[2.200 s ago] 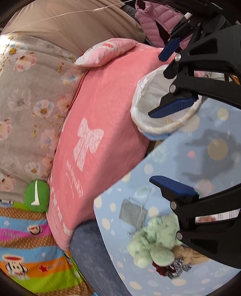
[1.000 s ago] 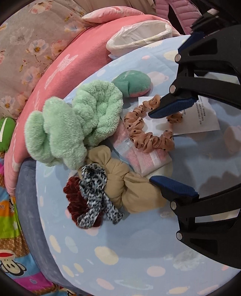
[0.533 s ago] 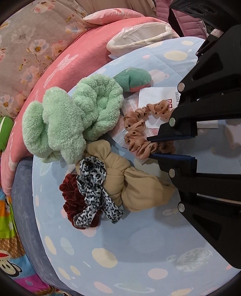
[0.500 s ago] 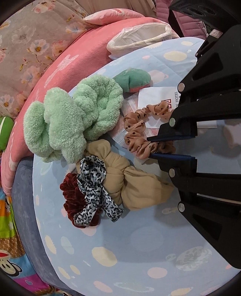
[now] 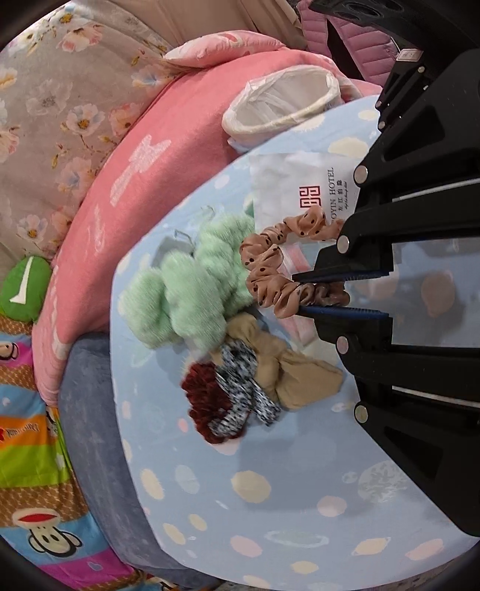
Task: Organize soft objects
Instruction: 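Lift the scrunchie with the left tool while the right tool grasps the white hotel packet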
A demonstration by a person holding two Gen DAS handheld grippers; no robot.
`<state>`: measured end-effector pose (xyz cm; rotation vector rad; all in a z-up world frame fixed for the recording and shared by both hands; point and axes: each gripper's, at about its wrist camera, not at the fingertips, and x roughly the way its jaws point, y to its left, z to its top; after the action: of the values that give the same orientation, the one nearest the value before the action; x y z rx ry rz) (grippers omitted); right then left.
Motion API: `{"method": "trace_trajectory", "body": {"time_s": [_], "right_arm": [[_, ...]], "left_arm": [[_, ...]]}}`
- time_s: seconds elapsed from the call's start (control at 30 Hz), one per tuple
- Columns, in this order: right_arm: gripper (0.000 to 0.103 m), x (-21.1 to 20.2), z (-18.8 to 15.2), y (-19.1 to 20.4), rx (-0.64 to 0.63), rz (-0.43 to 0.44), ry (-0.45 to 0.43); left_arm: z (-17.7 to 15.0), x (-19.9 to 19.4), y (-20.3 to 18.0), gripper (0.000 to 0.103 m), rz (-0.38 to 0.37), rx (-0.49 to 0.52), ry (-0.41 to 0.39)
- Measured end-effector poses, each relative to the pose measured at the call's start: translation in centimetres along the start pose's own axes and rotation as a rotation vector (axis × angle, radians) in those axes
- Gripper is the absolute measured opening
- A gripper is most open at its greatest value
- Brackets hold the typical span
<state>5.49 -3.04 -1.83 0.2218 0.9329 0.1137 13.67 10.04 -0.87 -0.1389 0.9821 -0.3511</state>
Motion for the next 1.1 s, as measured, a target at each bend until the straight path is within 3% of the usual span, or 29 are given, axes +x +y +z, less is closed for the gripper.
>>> {"method": "trace_trajectory", "body": {"time_s": [0.23,0.6,0.83,1.1], "right_arm": [[0.012,-4.7,2.4,-3.8,0.058,-0.054,-0.094],[0.012,-11.1,5.1,-13.0,0.183,-0.180,-0.220],[0.012,-12.9,4.8,-19.3,0.269,-0.268,-0.238],[0.012,-13.4,4.2,-24.7,0.354,-0.331,-0.235]], "left_arm": [[2.3,-1.4,-6.0,0.011,-0.066,0.084,-0.031],[4.9,-1.1,-17.3,0.011,-0.169,0.245,-0.044],[5.0,1.1,-23.9,0.011,-0.248,0.339,-0.013],[4.6,4.0,-29.1,0.012,-0.288,0.408,0.035]]}}
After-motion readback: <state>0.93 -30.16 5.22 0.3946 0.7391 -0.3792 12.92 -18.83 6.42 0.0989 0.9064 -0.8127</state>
